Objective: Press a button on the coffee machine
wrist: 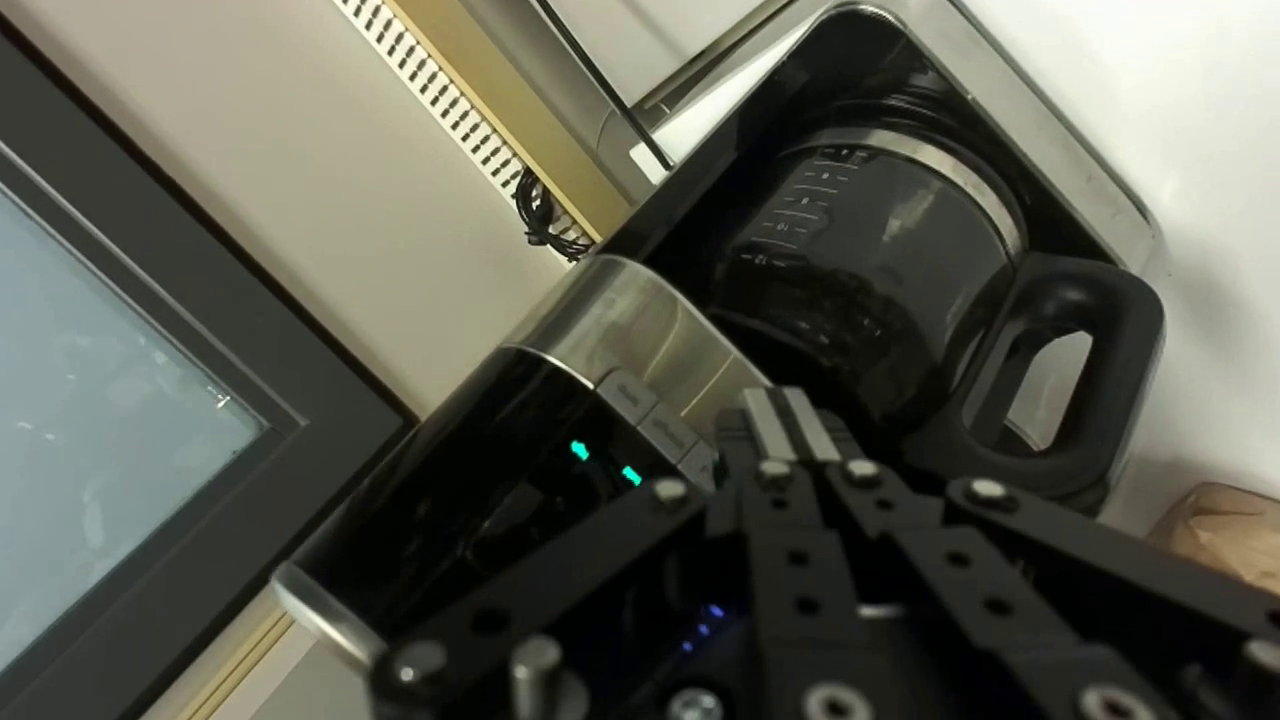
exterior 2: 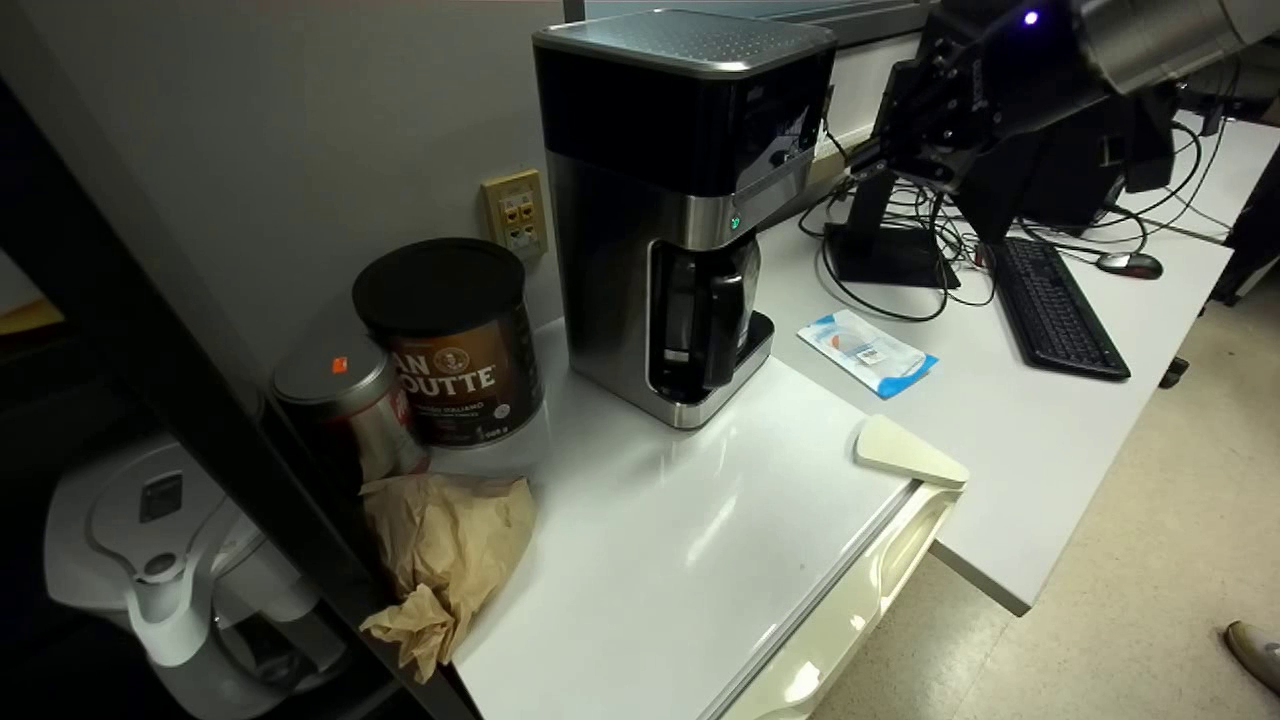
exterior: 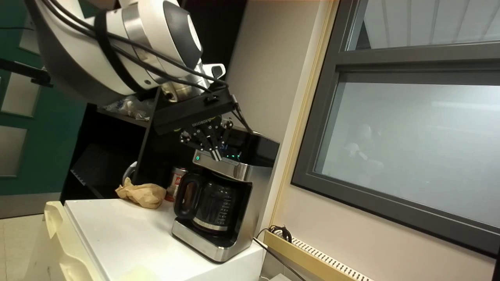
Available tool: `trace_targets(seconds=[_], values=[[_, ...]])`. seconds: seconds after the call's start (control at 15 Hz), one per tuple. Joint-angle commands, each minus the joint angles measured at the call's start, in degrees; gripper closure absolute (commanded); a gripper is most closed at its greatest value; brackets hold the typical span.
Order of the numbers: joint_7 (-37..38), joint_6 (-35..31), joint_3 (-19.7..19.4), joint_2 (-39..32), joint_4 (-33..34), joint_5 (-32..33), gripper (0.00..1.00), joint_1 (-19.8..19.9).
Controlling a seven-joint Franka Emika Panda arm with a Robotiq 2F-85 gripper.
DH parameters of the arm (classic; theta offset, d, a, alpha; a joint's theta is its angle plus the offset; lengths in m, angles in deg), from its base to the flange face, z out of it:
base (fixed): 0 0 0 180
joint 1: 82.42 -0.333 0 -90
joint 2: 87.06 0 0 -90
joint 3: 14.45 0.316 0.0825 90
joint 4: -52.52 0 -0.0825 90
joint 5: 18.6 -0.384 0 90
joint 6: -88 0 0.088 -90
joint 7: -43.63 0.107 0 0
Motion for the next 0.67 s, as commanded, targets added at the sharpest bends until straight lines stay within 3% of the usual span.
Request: trace_targets(seconds=[0.0, 0.6], values=[[0.3, -1.9, -1.4, -4.0, 3.9, -2.6, 1.0, -1.8], [0.3, -1.5, -0.8, -7.5, 8.9, -5.2, 1.0, -1.6]])
